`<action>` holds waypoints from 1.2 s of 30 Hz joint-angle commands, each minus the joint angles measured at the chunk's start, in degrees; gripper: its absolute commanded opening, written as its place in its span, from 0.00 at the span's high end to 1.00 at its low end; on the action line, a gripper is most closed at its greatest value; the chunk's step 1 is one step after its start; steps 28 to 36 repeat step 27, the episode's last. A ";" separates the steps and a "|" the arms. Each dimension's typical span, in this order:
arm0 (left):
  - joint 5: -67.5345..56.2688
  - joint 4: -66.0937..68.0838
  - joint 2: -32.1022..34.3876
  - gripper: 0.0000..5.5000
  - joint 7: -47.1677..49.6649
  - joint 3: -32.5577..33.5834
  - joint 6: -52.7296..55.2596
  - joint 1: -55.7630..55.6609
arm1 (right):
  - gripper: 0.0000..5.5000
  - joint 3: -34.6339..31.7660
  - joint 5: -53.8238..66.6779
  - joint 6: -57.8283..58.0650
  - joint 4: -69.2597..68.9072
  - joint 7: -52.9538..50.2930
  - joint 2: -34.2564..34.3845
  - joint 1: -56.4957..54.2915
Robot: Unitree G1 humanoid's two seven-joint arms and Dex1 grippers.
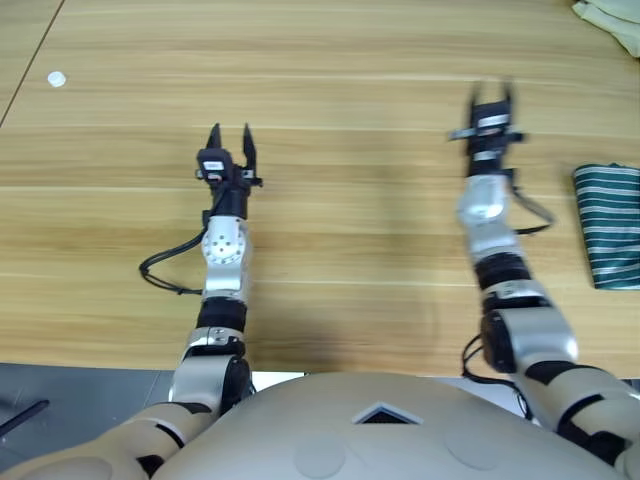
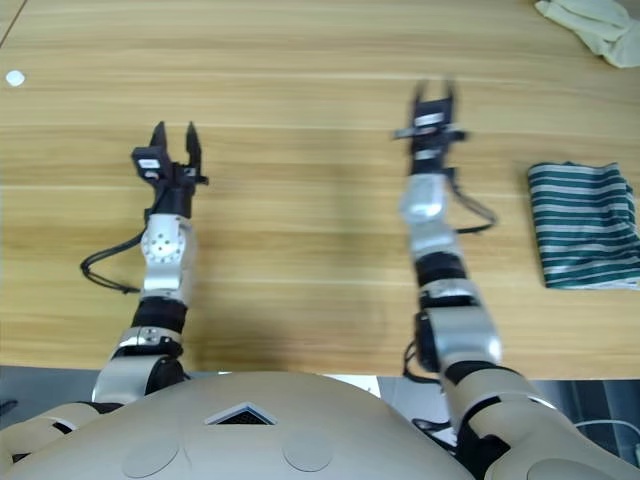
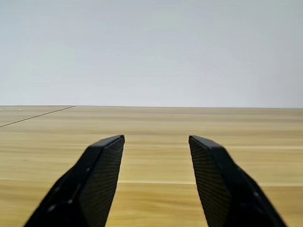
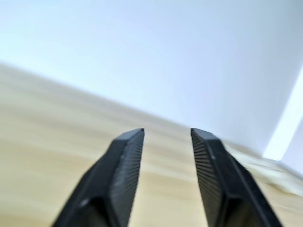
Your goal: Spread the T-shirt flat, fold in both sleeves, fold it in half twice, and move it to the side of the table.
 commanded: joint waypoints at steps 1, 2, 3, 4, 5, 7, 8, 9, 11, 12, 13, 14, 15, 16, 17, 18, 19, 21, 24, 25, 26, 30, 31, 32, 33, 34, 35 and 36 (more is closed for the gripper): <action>3.81 9.30 -0.74 0.43 5.44 -0.80 -3.03 -4.57 | 0.53 1.37 -0.70 0.26 2.04 1.66 1.85 1.81; 3.92 11.47 -0.46 0.40 6.07 -0.56 -4.08 -4.64 | 0.50 1.61 -0.98 -0.15 1.87 1.70 1.73 2.97; 4.34 12.85 -0.09 0.38 6.84 -0.46 -5.21 -4.12 | 0.48 1.41 -0.58 -0.41 1.34 1.99 1.72 4.55; 4.96 13.64 0.24 0.35 7.52 -0.65 -6.45 -3.59 | 0.45 1.15 -0.24 -0.65 0.54 2.09 1.71 5.94; 6.32 13.71 0.56 0.33 8.76 -1.13 -8.06 -3.06 | 0.42 0.98 -0.13 -1.14 -1.06 1.88 1.67 7.56; 8.25 13.27 0.62 0.29 10.39 -1.92 -10.45 -2.33 | 0.37 0.92 -0.50 -1.91 -4.24 1.43 1.43 10.21; 8.67 13.48 0.48 0.27 10.91 -2.14 -10.95 -2.11 | 0.35 0.77 -0.26 -2.05 -5.60 1.70 1.43 11.39; 8.95 14.15 0.33 0.25 11.68 -2.21 -11.01 -2.15 | 0.33 0.69 -0.49 -2.31 -6.65 1.40 1.37 12.29; 8.84 15.23 -0.32 0.19 12.34 -2.31 -10.80 -2.32 | 0.27 0.20 -0.18 -2.48 -9.09 1.43 1.25 14.40; 8.55 15.45 -0.67 0.17 11.96 -2.54 -10.86 -2.32 | 0.26 -0.10 0.13 -2.51 -10.21 1.55 1.20 15.42; 8.48 15.49 -0.92 0.17 11.47 -2.91 -11.18 -2.25 | 0.26 -0.51 0.76 -2.38 -11.26 1.88 1.24 16.38; 8.18 15.80 -1.25 0.17 10.96 -3.05 -10.98 -2.13 | 0.26 -0.96 1.13 -2.29 -11.83 2.02 1.19 17.13; 7.66 16.17 -1.53 0.17 10.25 -3.08 -10.78 -2.07 | 0.26 -1.28 1.27 -2.24 -12.18 2.03 1.13 17.74; 6.97 16.49 -1.68 0.17 9.15 -3.10 -10.68 -2.02 | 0.26 -1.59 1.66 -2.12 -12.54 2.13 1.19 18.42; 6.60 16.46 -1.54 0.17 8.37 -3.11 -10.96 -1.86 | 0.26 -2.02 2.55 -2.13 -12.92 2.56 1.38 19.04; 6.03 16.32 -1.38 0.17 7.10 -3.14 -11.29 -1.73 | 0.26 -2.31 3.29 -2.34 -13.38 3.06 1.56 19.59; 5.19 16.04 -1.37 0.17 5.85 -3.04 -11.33 -1.48 | 0.26 -2.66 3.84 -2.54 -14.20 3.30 1.76 20.30; 4.06 15.36 -1.39 0.17 3.63 -3.20 -11.58 -0.95 | 0.26 -2.92 3.60 -2.83 -15.97 2.85 1.99 21.69; 3.02 14.05 -1.36 0.17 0.38 -3.93 -12.65 0.00 | 0.26 -2.27 2.40 -2.39 -18.03 2.91 2.06 23.31; 2.95 14.08 -1.27 0.17 -0.15 -4.00 -12.51 -0.09 | 0.26 -1.78 1.12 -2.21 -18.64 2.40 1.99 23.91; 2.78 14.29 -1.12 0.17 -0.61 -4.01 -12.28 -0.41 | 0.26 -1.54 0.05 -2.12 -19.41 1.70 2.07 24.50; 2.44 14.67 -0.97 0.17 -1.26 -4.00 -12.64 -0.85 | 0.26 -1.57 -0.36 -2.15 -20.03 1.32 2.35 24.99; 2.44 14.67 -0.97 0.17 -1.26 -4.00 -12.64 -0.85 | 0.26 -1.57 -0.36 -2.15 -20.03 1.32 2.35 24.99; 2.44 14.67 -0.97 0.17 -1.26 -4.00 -12.64 -0.85 | 0.26 -1.57 -0.36 -2.15 -20.03 1.32 2.35 24.99; 2.44 14.67 -0.97 0.17 -1.26 -4.00 -12.64 -0.85 | 0.26 -1.57 -0.36 -2.15 -20.03 1.32 2.35 24.99; 2.44 14.67 -0.97 0.17 -1.26 -4.00 -12.64 -0.85 | 0.26 -1.57 -0.36 -2.15 -20.03 1.32 2.35 24.99; 2.44 14.67 -0.97 0.17 -1.26 -4.00 -12.64 -0.85 | 0.26 -1.57 -0.36 -2.15 -20.03 1.32 2.35 24.99; 2.44 14.67 -0.97 0.17 -1.26 -4.00 -12.64 -0.85 | 0.26 -1.57 -0.36 -2.15 -20.03 1.32 2.35 24.99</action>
